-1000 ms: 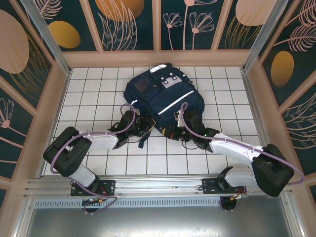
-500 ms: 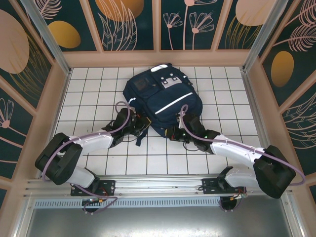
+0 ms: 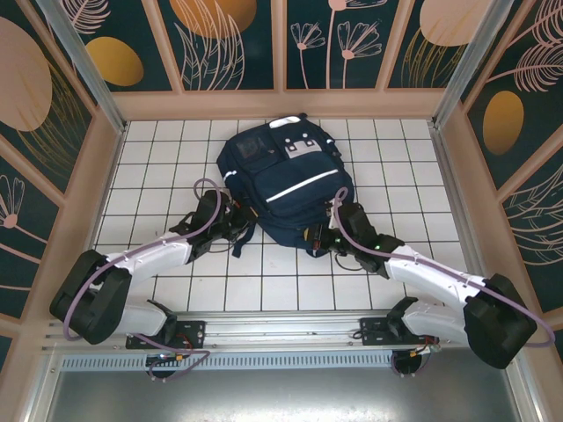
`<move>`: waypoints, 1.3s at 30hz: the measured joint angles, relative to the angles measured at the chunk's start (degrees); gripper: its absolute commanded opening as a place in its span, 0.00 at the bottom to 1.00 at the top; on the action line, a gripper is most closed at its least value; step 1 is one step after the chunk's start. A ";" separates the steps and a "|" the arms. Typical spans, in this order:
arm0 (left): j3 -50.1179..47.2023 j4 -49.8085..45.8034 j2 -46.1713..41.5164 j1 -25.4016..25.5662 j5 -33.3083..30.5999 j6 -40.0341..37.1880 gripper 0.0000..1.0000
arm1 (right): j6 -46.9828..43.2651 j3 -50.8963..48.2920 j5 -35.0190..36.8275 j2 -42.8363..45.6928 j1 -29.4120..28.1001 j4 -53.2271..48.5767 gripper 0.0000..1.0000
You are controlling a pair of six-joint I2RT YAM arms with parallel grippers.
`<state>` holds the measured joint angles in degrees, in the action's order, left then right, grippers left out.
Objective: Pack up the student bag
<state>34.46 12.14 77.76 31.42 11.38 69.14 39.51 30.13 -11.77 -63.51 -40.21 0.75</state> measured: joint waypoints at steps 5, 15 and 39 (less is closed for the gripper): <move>0.00 -1.95 -0.81 -0.96 0.00 -1.92 0.00 | -0.44 -1.44 -0.59 1.70 2.03 -1.11 0.00; 0.00 -4.22 -0.90 -2.36 -0.04 -5.64 0.00 | -3.10 -2.38 -0.83 4.87 7.32 -5.55 0.00; 12.52 -14.73 5.55 -5.68 -5.84 -15.08 0.57 | -2.93 -4.52 -2.10 5.27 7.80 -3.43 0.00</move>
<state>46.98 -2.59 83.31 25.74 5.54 54.06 36.58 25.61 -13.87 -58.24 -32.40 -2.68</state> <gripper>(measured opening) 0.540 0.050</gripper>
